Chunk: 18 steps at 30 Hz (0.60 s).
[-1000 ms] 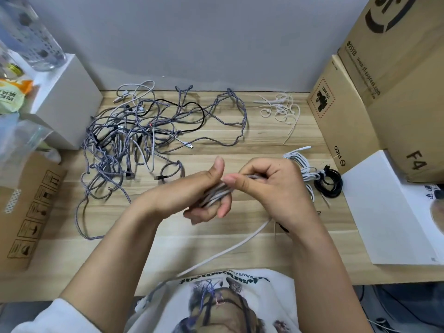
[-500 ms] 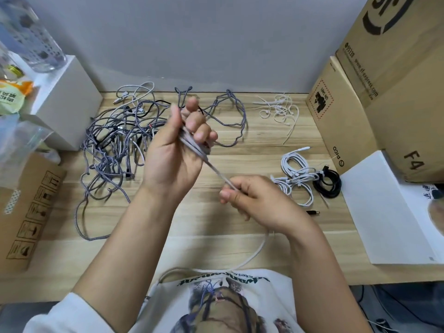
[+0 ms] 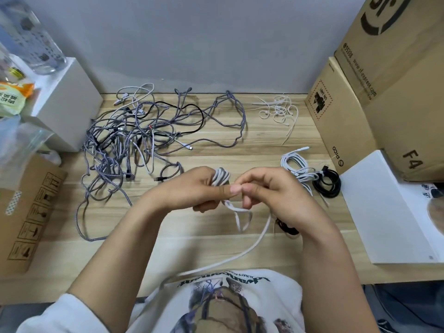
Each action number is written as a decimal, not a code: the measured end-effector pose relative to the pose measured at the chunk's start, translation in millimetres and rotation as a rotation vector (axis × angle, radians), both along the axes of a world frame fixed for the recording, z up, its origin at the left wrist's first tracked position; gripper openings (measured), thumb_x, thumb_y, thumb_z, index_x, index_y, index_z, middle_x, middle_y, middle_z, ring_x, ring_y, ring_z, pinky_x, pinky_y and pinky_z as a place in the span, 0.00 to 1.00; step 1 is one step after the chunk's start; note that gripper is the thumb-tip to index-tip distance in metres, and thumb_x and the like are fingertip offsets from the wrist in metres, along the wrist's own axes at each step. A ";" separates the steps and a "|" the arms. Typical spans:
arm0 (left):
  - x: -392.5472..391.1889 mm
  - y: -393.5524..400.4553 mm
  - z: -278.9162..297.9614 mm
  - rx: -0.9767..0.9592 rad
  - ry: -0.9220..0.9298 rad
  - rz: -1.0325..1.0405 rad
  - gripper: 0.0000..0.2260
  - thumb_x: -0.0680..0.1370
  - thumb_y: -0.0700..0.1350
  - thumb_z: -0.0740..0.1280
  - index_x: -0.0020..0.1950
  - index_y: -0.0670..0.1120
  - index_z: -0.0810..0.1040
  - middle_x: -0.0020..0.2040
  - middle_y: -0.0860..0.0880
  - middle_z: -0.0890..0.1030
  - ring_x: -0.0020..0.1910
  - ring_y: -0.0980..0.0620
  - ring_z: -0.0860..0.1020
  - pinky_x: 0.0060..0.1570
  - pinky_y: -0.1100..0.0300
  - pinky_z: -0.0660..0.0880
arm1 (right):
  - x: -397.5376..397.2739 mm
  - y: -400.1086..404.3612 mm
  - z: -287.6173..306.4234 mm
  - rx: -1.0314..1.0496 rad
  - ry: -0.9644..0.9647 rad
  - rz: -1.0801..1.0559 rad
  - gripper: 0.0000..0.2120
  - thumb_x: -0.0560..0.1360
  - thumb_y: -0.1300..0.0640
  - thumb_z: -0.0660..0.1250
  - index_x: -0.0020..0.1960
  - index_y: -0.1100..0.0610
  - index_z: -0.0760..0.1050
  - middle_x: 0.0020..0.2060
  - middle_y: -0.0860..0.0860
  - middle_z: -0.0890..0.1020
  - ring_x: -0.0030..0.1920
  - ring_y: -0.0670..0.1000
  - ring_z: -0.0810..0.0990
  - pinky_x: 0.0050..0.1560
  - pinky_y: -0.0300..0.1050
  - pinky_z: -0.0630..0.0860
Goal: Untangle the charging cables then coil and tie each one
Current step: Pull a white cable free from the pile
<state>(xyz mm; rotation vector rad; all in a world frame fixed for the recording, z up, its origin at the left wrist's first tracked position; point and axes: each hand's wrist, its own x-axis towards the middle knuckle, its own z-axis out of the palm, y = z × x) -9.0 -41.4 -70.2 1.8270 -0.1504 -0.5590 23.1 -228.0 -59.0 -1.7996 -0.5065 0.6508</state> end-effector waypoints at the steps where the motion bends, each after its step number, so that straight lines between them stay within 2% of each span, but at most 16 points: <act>1: -0.1 4.6 0.4 -0.057 -0.006 0.004 0.19 0.72 0.57 0.68 0.33 0.42 0.69 0.24 0.45 0.67 0.22 0.54 0.64 0.24 0.65 0.64 | 1.2 -2.2 1.5 0.056 0.052 -0.048 0.10 0.76 0.68 0.63 0.42 0.56 0.78 0.26 0.50 0.78 0.30 0.47 0.78 0.36 0.39 0.76; 3: -0.2 12.6 0.7 -0.190 -0.016 -0.010 0.23 0.68 0.62 0.71 0.35 0.43 0.70 0.27 0.40 0.65 0.22 0.55 0.64 0.26 0.65 0.66 | 3.2 -4.0 3.5 0.142 0.136 -0.118 0.09 0.76 0.68 0.61 0.42 0.59 0.76 0.24 0.49 0.76 0.26 0.47 0.76 0.32 0.38 0.76; 5: 0.2 16.6 3.0 -0.274 -0.005 -0.028 0.26 0.63 0.67 0.72 0.36 0.45 0.72 0.27 0.38 0.66 0.22 0.58 0.65 0.26 0.66 0.67 | 3.9 -2.4 2.8 0.177 0.155 -0.161 0.08 0.76 0.67 0.61 0.41 0.59 0.76 0.23 0.48 0.75 0.21 0.45 0.70 0.25 0.36 0.71; 6: 0.8 17.8 4.1 -0.281 0.002 -0.032 0.25 0.60 0.69 0.72 0.36 0.47 0.73 0.26 0.41 0.68 0.22 0.59 0.65 0.25 0.67 0.66 | 4.0 -1.0 2.1 0.178 0.144 -0.176 0.08 0.76 0.67 0.61 0.41 0.59 0.75 0.23 0.48 0.74 0.20 0.44 0.67 0.22 0.34 0.66; 7: 0.8 18.3 5.3 -0.280 0.003 -0.038 0.23 0.58 0.69 0.73 0.34 0.51 0.75 0.25 0.50 0.70 0.22 0.60 0.66 0.24 0.69 0.65 | 3.8 0.2 1.9 0.175 0.130 -0.191 0.09 0.77 0.67 0.62 0.40 0.59 0.75 0.23 0.48 0.73 0.20 0.42 0.64 0.22 0.33 0.61; 9: 0.3 19.0 7.4 -0.276 0.000 -0.042 0.19 0.57 0.68 0.75 0.31 0.54 0.76 0.23 0.53 0.70 0.22 0.59 0.67 0.24 0.70 0.64 | 3.8 1.4 4.1 0.153 0.082 -0.208 0.09 0.77 0.67 0.62 0.41 0.59 0.75 0.24 0.50 0.73 0.20 0.40 0.64 0.24 0.28 0.60; 13: -0.8 16.8 7.0 -0.356 -0.041 0.026 0.17 0.61 0.63 0.76 0.32 0.52 0.76 0.25 0.53 0.68 0.22 0.56 0.65 0.25 0.69 0.65 | 4.1 2.6 3.6 0.145 0.041 -0.239 0.09 0.77 0.67 0.62 0.40 0.59 0.75 0.26 0.52 0.72 0.21 0.39 0.69 0.26 0.27 0.63; 18: 0.8 15.3 7.6 -0.530 -0.091 0.088 0.16 0.70 0.56 0.72 0.40 0.45 0.74 0.25 0.57 0.68 0.22 0.57 0.64 0.29 0.63 0.66 | 5.8 7.1 -8.2 0.105 0.004 -0.285 0.10 0.77 0.63 0.63 0.39 0.55 0.76 0.24 0.45 0.73 0.24 0.38 0.69 0.30 0.28 0.64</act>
